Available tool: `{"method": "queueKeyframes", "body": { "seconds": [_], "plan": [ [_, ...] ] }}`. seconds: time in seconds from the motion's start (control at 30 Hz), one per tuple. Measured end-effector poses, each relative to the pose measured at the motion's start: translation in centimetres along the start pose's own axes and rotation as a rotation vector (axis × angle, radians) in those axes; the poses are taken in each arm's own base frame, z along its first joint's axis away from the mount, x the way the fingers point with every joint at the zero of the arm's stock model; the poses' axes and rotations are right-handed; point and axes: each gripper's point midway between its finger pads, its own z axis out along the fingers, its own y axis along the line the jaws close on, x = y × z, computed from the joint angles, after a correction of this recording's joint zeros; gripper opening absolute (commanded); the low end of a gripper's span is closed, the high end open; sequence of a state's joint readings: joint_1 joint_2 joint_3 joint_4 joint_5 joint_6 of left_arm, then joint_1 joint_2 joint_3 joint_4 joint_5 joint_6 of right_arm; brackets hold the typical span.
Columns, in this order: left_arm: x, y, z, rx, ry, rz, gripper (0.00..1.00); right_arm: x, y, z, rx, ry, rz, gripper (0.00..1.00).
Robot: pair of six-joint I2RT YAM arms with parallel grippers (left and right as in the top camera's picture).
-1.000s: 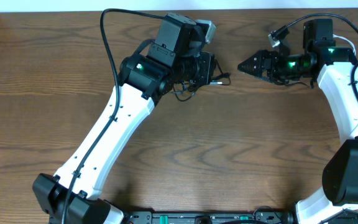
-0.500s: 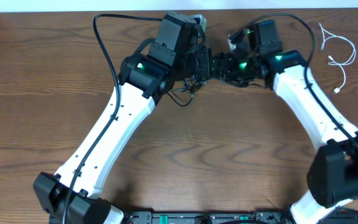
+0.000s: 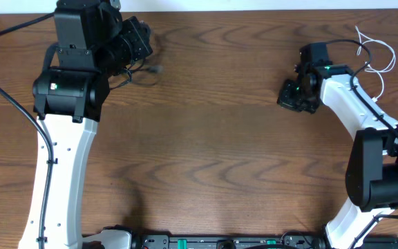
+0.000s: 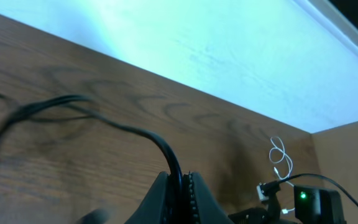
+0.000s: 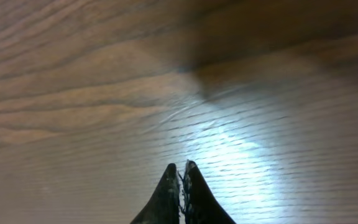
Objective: Untangle cables
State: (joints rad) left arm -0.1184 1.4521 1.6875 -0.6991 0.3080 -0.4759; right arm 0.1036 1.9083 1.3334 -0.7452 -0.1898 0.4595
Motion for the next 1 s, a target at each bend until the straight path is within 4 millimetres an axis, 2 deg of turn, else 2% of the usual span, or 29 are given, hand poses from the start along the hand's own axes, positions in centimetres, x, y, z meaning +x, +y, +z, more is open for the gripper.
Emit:
{"method": "queueKeyframes", "body": {
  "seconds": [0.03,0.07,0.1,0.13,0.17,0.2,0.23,0.33,0.4,0.43,0.53,0.63,0.77,0.83,0.9,0.93,0.97,1.0],
  "plan": [
    [0.1,0.0,0.0,0.0,0.003,0.0,0.07,-0.4,0.1,0.0,-0.021,-0.009,-0.032,0.23],
    [0.1,-0.1,0.0,0.006,0.006,0.0,0.08,-0.6,1.0,-0.1,-0.079,-0.009,-0.086,0.4],
    [0.2,-0.2,0.0,0.013,0.013,-0.001,0.07,-0.7,2.6,-0.4,-0.177,-0.013,-0.178,0.51],
    [0.4,-0.4,0.0,0.022,0.019,-0.001,0.07,-0.5,4.4,-0.8,-0.282,-0.006,-0.25,0.59],
    [0.6,-0.6,0.0,0.035,0.032,0.001,0.07,-0.2,5.3,-1.1,-0.337,-0.003,-0.292,0.65],
    [0.9,-1.0,0.0,0.063,0.051,0.009,0.07,0.1,7.4,-2.0,-0.443,-0.012,-0.364,0.72],
    [1.3,-1.4,-0.1,0.085,0.071,0.015,0.07,0.2,8.2,-2.5,-0.485,-0.018,-0.393,0.73],
    [3.1,-2.4,0.0,0.161,0.159,0.054,0.07,0.5,12.3,-5.9,-0.669,-0.086,-0.513,0.74],
    [4.7,-2.7,0.5,0.215,0.239,0.091,0.07,0.8,14.2,-8.1,-0.755,-0.117,-0.556,0.72],
    [5.9,-3.0,1.1,0.261,0.302,0.115,0.07,1.0,15.1,-9.4,-0.8,-0.128,-0.562,0.76],
    [8.4,-3.9,3.0,0.416,0.441,0.129,0.07,1.5,16.2,-9.9,-0.839,-0.12,-0.565,0.79],
    [10.0,-4.6,4.1,0.537,0.538,0.088,0.07,2.3,17.2,-9.9,-0.857,-0.132,-0.639,0.78],
    [10.5,-6.0,3.3,0.663,0.591,0.052,0.07,3.0,17.8,-9.4,-0.859,-0.16,-0.753,0.78],
    [10.5,-6.2,3.0,0.678,0.599,0.041,0.07,3.3,17.6,-8.2,-0.861,-0.139,-0.771,0.76],
    [10.5,-6.4,2.9,0.687,0.608,0.024,0.07,4.0,17.2,-6.1,-0.873,-0.086,-0.78,0.67],
    [10.5,-6.4,2.8,0.688,0.611,0.019,0.07,4.4,17.0,-4.6,-0.877,-0.056,-0.786,0.48],
    [10.6,-6.5,2.8,0.69,0.618,0.004,0.07,4.7,17.0,-3.8,-0.881,-0.036,-0.785,0.21],
    [10.6,-6.5,2.7,0.688,0.621,-0.004,0.07,5.2,17.0,-2.8,-0.886,-0.018,-0.791,0.01]
  ]
}}
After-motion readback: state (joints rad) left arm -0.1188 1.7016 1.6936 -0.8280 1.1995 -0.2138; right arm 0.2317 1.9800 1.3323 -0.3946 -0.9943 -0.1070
